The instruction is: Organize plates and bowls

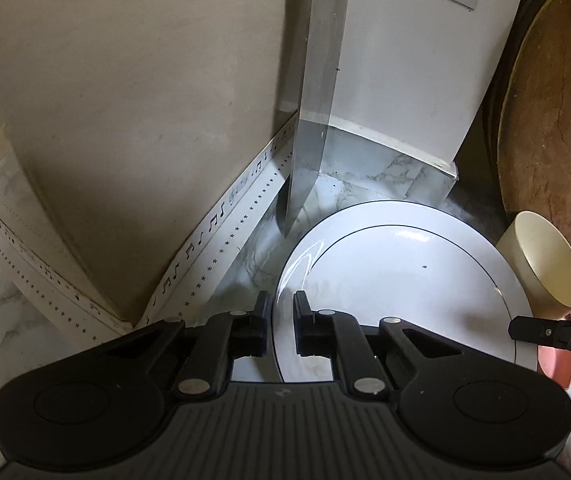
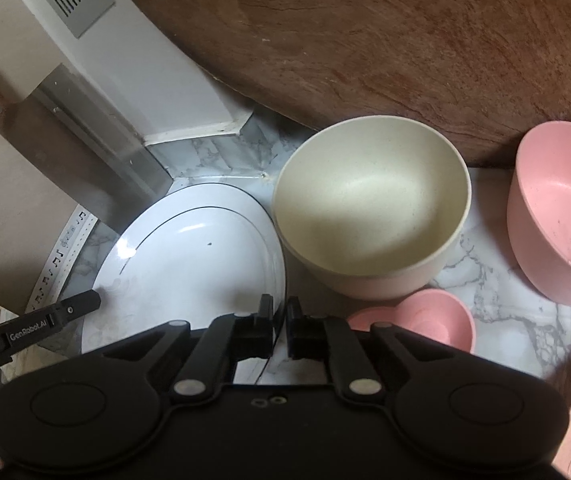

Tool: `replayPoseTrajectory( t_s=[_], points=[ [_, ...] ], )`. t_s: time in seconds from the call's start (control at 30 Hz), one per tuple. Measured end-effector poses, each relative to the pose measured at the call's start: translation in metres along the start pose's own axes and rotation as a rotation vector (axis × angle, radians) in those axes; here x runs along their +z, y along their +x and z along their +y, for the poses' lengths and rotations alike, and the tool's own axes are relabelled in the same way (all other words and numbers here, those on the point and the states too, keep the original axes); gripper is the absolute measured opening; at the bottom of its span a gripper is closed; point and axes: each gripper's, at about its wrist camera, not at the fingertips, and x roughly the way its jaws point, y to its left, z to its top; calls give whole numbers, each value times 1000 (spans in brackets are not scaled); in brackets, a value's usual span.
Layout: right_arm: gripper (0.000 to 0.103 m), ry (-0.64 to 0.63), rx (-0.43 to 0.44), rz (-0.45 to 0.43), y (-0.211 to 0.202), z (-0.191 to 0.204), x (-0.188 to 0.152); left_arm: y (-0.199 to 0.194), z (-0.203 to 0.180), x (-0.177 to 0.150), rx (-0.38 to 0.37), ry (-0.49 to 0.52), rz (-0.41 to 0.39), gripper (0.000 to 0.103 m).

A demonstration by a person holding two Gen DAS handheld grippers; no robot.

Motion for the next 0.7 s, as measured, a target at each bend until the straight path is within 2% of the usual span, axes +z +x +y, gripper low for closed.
replayPoseTrajectory(
  t_s=[0.4,0.47,0.57,0.7],
  points=[
    [10,0,-12,4,4,-1,-1,10,-7,5,12,10,26,10],
    [18,6,-22,-19,3,-1,1,10,-5,5,4,-8,33,9],
    [18,31,-11,-15,3,-5,6,8,5,3,-28,-71,48,9],
    [18,74,-9,-9,10,-6,8,9,5,6,-30,-85,53,11]
  ],
)
